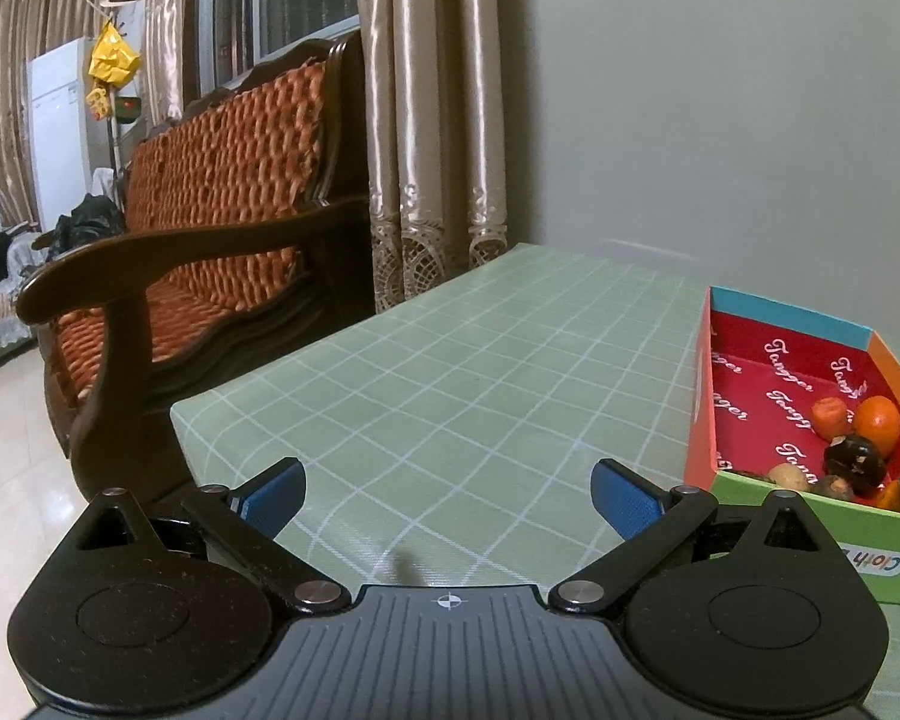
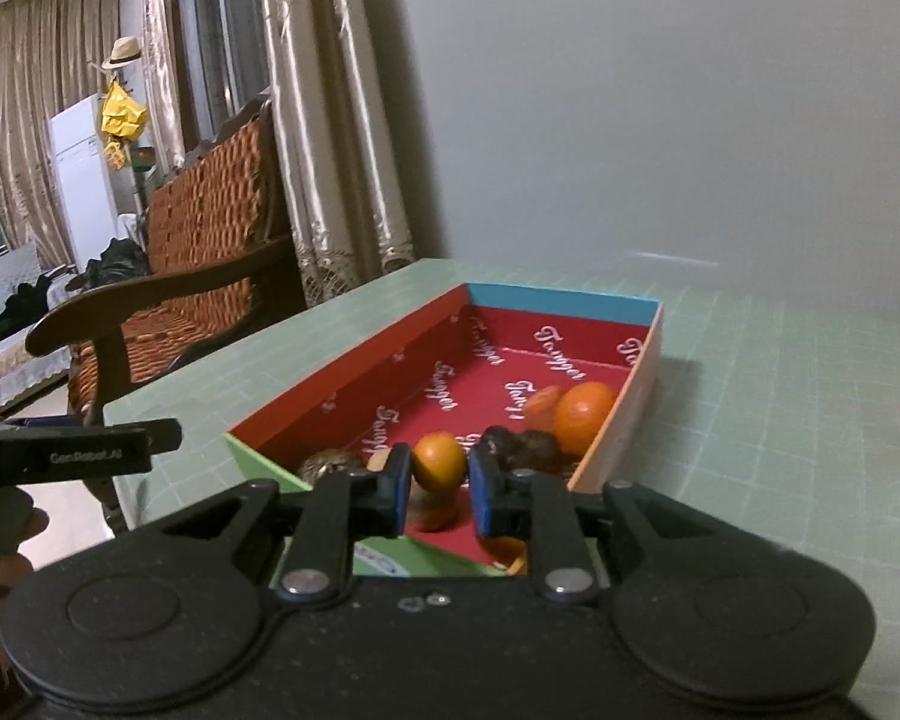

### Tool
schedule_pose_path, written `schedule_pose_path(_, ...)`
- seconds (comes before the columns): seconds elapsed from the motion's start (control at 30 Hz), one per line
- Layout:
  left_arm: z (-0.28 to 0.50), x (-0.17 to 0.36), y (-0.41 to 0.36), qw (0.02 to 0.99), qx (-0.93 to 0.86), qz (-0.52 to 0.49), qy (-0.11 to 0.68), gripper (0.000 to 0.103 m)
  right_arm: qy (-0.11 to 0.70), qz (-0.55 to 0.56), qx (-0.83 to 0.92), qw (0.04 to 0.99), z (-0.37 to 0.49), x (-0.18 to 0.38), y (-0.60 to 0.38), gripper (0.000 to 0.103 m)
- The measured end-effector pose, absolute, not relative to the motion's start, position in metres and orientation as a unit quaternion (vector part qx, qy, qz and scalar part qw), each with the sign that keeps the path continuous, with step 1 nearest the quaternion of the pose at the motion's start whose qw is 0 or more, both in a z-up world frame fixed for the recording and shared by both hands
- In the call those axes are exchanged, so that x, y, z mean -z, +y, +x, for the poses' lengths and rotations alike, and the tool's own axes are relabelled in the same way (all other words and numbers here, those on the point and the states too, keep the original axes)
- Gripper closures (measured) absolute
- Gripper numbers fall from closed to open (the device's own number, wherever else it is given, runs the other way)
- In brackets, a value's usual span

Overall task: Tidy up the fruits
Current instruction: 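Carry the kumquat into the red box and open the right gripper, then move the left gripper to the remaining kumquat and grasp it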

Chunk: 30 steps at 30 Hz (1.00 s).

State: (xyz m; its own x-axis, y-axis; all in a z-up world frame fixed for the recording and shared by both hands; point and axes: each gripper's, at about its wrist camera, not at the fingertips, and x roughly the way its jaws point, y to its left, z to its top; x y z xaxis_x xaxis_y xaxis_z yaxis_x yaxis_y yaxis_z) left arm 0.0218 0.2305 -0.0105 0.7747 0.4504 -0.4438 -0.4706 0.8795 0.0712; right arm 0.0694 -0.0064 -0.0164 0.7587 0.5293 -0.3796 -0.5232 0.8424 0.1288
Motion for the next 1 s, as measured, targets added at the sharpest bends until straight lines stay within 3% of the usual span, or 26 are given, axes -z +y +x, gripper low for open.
schedule_pose_path(0.27,0.021,0.009,0.228,0.943,-0.242,-0.023,0.228,0.002,0.190,0.028,-0.279,0.941,0.069,0.014,-0.012,0.070)
schedule_pose_path(0.33,0.021,0.009,0.226,0.943,-0.241,-0.024,0.227,0.002,0.179,0.037,-0.267,0.946,0.068,0.012,-0.019,0.058)
schedule_pose_path(0.4,0.021,0.008,0.223,0.945,-0.238,-0.023,0.225,0.002,0.168,0.043,-0.250,0.952,0.067,0.010,-0.027,0.031)
schedule_pose_path(0.43,0.022,0.008,0.221,0.945,-0.236,-0.022,0.225,0.002,0.161,0.044,-0.241,0.956,0.066,0.009,-0.031,0.029)
schedule_pose_path(0.57,0.024,0.006,0.211,0.948,-0.229,-0.017,0.222,0.002,0.150,0.039,-0.214,0.964,0.066,0.008,-0.043,0.029)
schedule_pose_path(1.0,0.038,-0.004,0.155,0.963,-0.168,0.001,0.209,0.002,0.139,0.045,-0.119,0.982,0.063,0.012,-0.097,0.011)
